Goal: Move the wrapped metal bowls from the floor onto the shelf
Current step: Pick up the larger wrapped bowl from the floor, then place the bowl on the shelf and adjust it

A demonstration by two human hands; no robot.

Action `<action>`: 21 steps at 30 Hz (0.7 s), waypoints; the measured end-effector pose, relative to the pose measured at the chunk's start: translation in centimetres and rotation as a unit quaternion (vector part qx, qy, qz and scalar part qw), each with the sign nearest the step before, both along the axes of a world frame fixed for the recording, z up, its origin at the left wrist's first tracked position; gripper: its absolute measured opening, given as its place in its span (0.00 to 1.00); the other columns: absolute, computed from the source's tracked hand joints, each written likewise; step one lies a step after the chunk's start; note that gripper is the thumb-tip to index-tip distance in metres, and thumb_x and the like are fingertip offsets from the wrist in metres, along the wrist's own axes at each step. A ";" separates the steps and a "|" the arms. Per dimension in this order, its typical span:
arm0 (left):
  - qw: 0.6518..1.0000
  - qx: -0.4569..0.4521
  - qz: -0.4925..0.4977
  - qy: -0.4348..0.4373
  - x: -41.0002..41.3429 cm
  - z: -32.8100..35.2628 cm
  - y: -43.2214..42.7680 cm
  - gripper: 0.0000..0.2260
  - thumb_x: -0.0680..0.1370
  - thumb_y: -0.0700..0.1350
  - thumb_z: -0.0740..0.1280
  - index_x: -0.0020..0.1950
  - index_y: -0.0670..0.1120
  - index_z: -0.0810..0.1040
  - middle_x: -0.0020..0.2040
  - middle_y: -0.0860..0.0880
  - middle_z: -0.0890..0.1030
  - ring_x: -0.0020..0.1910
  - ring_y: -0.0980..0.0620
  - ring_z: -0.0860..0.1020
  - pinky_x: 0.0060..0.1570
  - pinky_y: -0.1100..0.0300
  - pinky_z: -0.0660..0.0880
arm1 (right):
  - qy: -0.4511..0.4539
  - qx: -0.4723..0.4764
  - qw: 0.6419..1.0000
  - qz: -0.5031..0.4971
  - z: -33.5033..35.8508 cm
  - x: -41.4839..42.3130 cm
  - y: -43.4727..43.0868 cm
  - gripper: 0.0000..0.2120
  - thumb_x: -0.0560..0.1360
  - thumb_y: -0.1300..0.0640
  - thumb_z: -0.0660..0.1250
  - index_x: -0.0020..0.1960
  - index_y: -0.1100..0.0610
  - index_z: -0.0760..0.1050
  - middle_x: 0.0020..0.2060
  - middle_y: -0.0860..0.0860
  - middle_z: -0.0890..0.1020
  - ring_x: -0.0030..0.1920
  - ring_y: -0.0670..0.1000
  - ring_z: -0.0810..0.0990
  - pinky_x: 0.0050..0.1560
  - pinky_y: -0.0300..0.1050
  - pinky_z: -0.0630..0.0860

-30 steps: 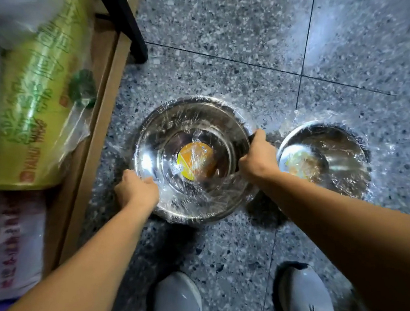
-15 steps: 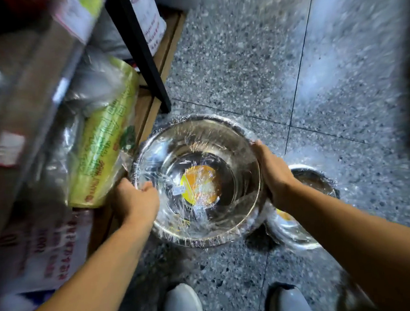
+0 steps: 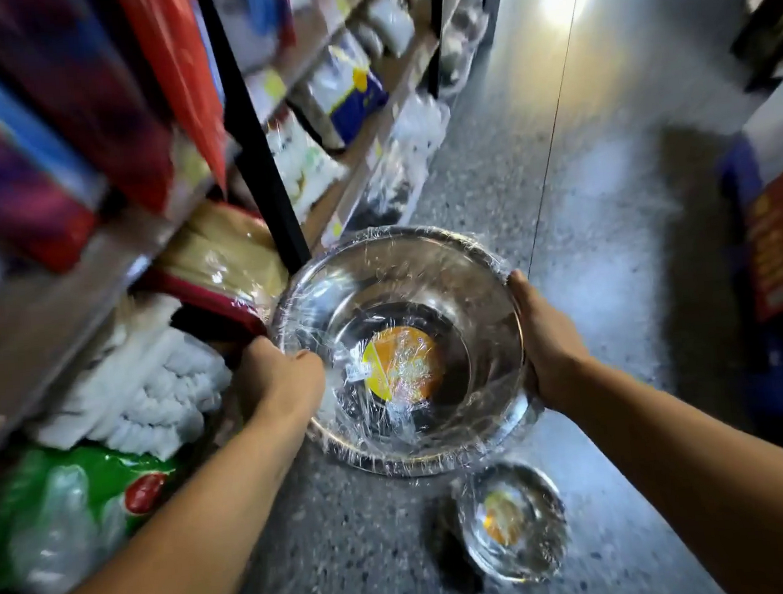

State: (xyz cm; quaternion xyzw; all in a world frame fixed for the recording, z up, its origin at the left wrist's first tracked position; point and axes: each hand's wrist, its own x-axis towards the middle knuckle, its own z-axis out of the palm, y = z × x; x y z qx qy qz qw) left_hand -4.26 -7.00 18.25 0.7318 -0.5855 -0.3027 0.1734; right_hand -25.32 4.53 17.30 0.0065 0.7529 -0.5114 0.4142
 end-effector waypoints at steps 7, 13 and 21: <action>1.000 -0.027 0.001 0.004 -0.9 15.0 0.3 0.17 0.73 0.40 0.66 0.60 0.36 0.71 0.57 0.34 0.76 0.51 0.36 0.76 0.42 0.54 0.68 | 0.043 -0.047 0.998 0.007 15.4 -1.8 0.0 0.29 0.73 0.32 0.62 0.37 0.59 0.77 0.12 0.47 0.71 0.11 0.47 0.66 0.16 0.29 0.59; 0.999 -0.030 0.018 0.039 -0.6 24.8 0.8 0.15 0.73 0.40 0.66 0.58 0.36 0.72 0.54 0.37 0.77 0.48 0.40 0.75 0.43 0.55 0.68 | 0.100 -0.060 0.991 0.073 26.6 -2.4 -0.1 0.30 0.76 0.34 0.58 0.45 0.62 0.75 0.09 0.47 0.69 0.09 0.45 0.69 0.13 0.28 0.60; 0.992 -0.067 0.029 0.103 0.8 38.2 4.4 0.11 0.70 0.42 0.68 0.50 0.39 0.76 0.50 0.37 0.81 0.44 0.39 0.79 0.41 0.55 0.75 | 0.102 -0.082 0.986 0.099 40.0 -1.4 1.8 0.31 0.74 0.33 0.61 0.49 0.62 0.79 0.53 0.69 0.82 0.39 0.59 0.84 0.38 0.48 0.79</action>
